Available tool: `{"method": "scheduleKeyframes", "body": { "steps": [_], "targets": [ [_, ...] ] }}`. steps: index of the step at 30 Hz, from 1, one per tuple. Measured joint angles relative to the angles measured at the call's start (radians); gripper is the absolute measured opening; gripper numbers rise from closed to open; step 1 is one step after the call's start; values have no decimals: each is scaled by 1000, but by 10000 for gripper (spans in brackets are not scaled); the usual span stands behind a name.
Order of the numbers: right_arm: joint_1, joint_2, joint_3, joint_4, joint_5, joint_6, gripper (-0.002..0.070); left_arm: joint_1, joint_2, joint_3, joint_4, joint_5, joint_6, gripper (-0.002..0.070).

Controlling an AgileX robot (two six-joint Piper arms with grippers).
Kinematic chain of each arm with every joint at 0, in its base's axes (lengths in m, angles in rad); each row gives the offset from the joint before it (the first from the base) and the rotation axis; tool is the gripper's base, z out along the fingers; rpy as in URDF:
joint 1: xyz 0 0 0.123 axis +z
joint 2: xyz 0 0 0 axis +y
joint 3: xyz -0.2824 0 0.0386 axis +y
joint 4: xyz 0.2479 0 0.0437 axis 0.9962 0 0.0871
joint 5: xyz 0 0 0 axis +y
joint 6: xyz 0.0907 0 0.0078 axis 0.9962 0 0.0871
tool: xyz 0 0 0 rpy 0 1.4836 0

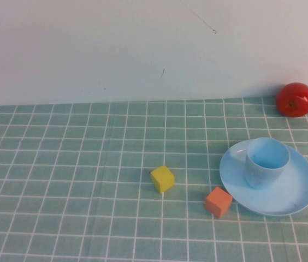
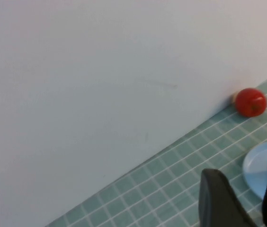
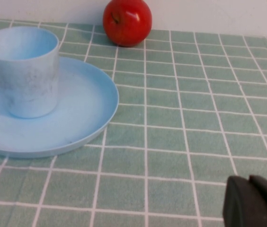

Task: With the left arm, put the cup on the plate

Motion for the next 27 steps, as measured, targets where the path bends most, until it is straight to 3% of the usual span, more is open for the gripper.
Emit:
{"method": "scheduleKeyframes", "body": {
  "steps": [6, 12, 19, 27],
  "targets": [
    [0, 0, 0, 0, 0, 0, -2, 0, -195, 223, 129, 0, -120, 111],
    [0, 0, 0, 0, 0, 0, -2, 0, -293, 322, 81, 0, -207, 16],
    [0, 0, 0, 0, 0, 0, -2, 0, -304, 351, -7, 0, -222, 3],
    [0, 0, 0, 0, 0, 0, -2, 0, -307, 369, 13, 0, -198, 0]
  ]
}}
